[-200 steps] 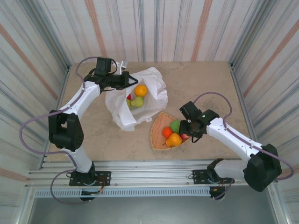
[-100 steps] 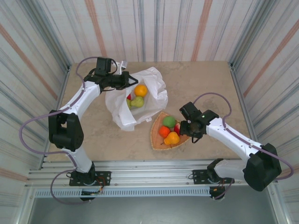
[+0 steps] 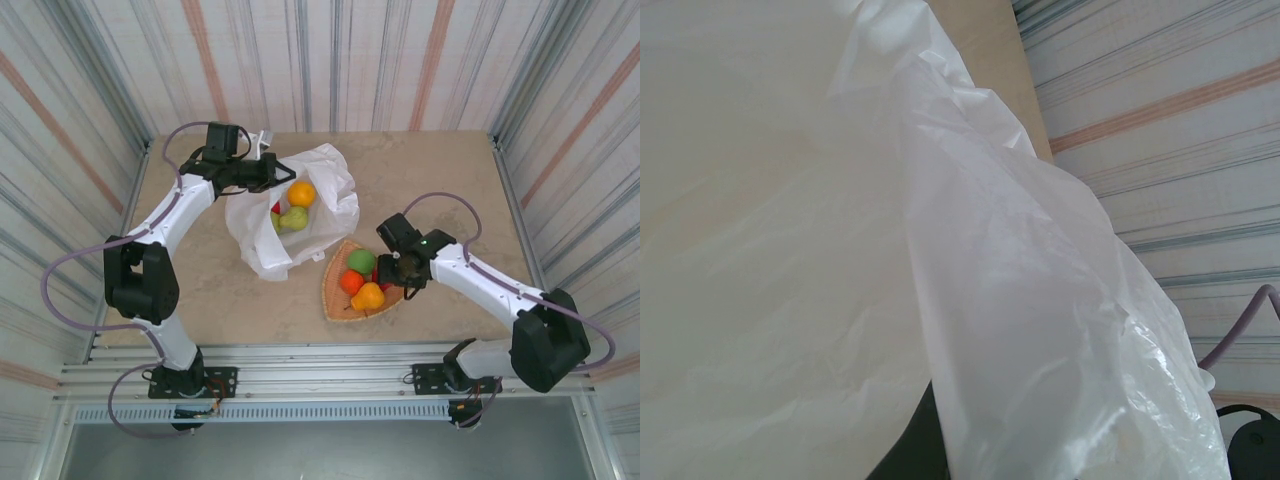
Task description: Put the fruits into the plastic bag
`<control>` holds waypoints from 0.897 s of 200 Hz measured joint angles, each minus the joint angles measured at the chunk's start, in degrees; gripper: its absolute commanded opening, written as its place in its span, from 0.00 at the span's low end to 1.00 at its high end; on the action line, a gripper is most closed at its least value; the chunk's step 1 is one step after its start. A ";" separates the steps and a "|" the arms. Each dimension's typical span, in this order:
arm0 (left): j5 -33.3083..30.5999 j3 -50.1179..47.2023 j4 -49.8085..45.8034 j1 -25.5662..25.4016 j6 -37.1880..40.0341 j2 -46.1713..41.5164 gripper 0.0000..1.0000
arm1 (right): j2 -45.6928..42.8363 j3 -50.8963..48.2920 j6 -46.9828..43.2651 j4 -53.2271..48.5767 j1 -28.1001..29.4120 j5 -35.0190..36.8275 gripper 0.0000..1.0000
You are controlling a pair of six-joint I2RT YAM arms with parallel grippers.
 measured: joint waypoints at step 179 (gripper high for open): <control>0.02 0.00 0.00 0.00 -0.13 0.02 0.00 | 6.91 1.05 -3.91 6.43 -0.63 -0.63 0.58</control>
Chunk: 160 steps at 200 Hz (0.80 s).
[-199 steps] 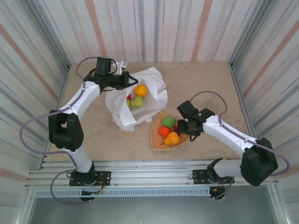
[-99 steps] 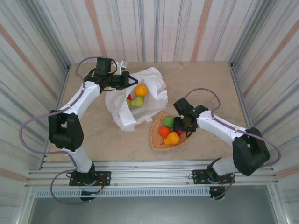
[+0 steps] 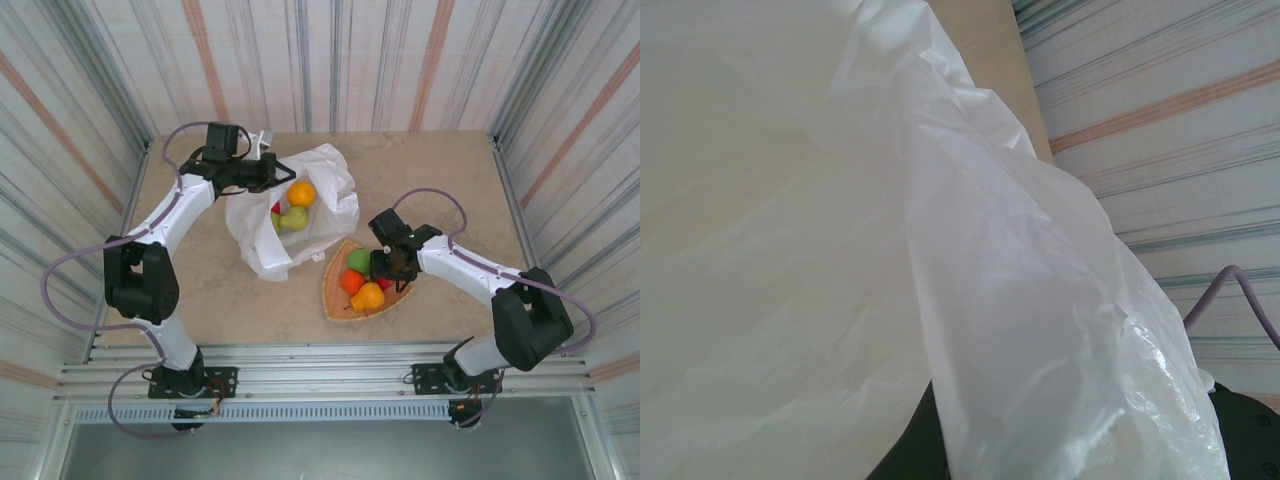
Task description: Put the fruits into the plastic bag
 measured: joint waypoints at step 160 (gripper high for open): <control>0.02 0.00 0.00 0.00 0.00 0.33 0.00 | -17.68 0.94 -5.64 -4.72 0.70 3.23 0.44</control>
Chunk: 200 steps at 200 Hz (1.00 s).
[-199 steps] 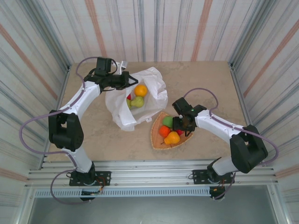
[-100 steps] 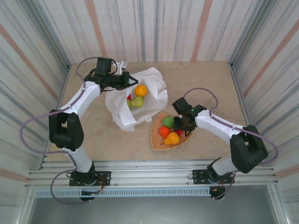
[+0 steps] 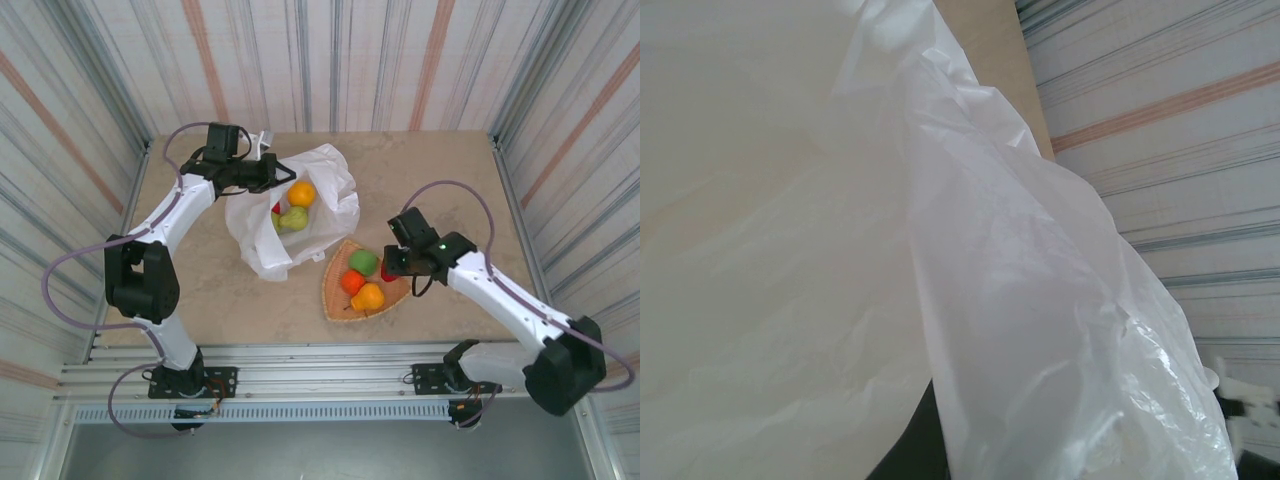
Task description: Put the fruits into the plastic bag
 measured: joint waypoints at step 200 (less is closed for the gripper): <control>-0.02 0.00 -0.04 -0.85 0.00 0.00 0.00 | 35.71 19.69 -17.25 33.66 15.67 12.87 0.46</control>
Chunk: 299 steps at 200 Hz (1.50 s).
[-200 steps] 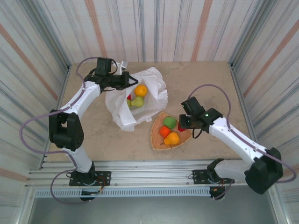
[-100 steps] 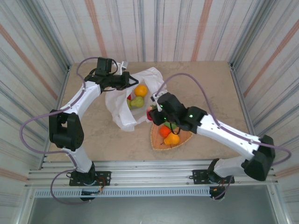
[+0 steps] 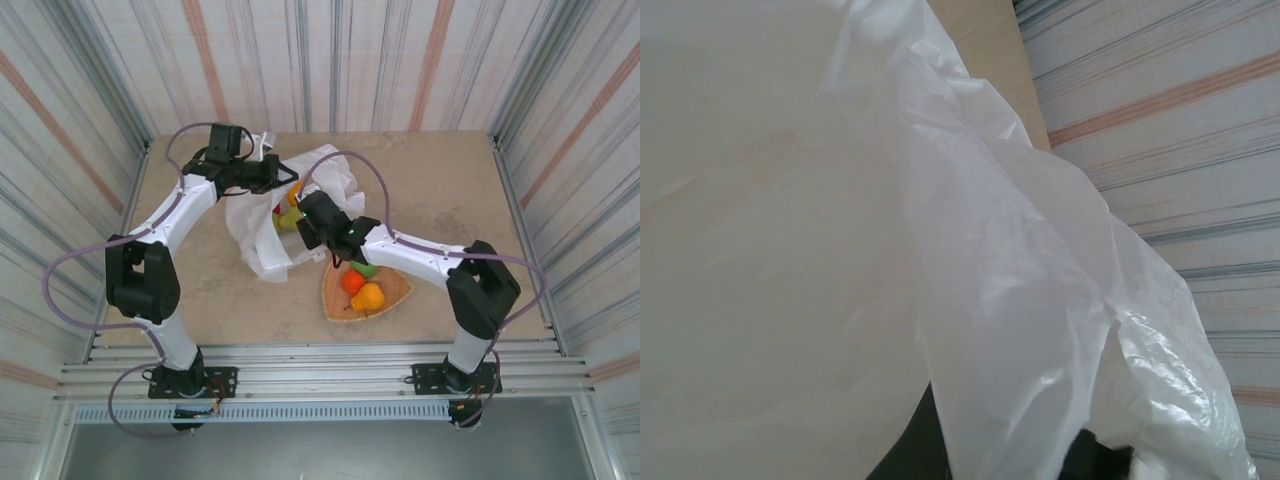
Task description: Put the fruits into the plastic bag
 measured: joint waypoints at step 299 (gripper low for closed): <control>0.61 0.00 0.04 0.09 -0.52 0.00 0.00 | -1.16 -7.41 -3.50 8.70 -4.94 -15.98 0.68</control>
